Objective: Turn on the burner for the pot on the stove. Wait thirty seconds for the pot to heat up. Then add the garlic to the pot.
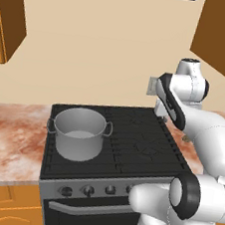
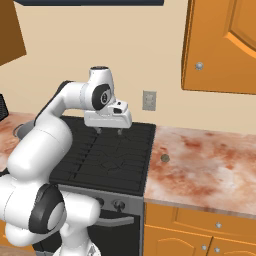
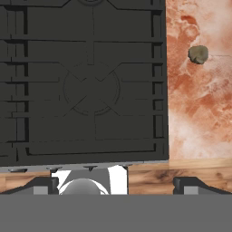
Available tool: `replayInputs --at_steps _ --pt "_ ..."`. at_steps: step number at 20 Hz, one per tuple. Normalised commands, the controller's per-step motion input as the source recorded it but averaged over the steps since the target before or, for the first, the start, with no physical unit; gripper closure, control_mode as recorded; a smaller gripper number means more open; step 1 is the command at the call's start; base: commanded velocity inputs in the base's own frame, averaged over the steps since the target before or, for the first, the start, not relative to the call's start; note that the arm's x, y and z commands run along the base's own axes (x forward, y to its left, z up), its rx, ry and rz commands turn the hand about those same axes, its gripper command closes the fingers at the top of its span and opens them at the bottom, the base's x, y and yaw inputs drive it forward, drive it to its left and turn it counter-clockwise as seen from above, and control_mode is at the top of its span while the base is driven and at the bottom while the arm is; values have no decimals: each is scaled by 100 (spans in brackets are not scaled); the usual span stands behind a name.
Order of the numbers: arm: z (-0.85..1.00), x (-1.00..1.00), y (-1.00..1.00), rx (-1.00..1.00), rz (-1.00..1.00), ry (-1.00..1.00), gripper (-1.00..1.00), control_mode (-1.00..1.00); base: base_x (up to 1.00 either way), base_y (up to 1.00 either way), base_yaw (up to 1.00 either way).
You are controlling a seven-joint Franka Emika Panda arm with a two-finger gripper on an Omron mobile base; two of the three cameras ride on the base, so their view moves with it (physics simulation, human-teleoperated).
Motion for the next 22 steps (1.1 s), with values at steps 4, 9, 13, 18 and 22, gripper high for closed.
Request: replayInputs --at_steps 4,9,13,18,22 --pt "0 0 0 0 0 0 -100 -100 0 0 0" --pt "0 0 0 0 0 0 -100 -100 0 0 0" --pt "0 0 0 0 0 0 -100 -100 0 0 0" --pt "0 0 0 0 0 0 -100 -100 0 0 0" --pt "0 0 0 0 0 0 -100 -100 0 0 0"
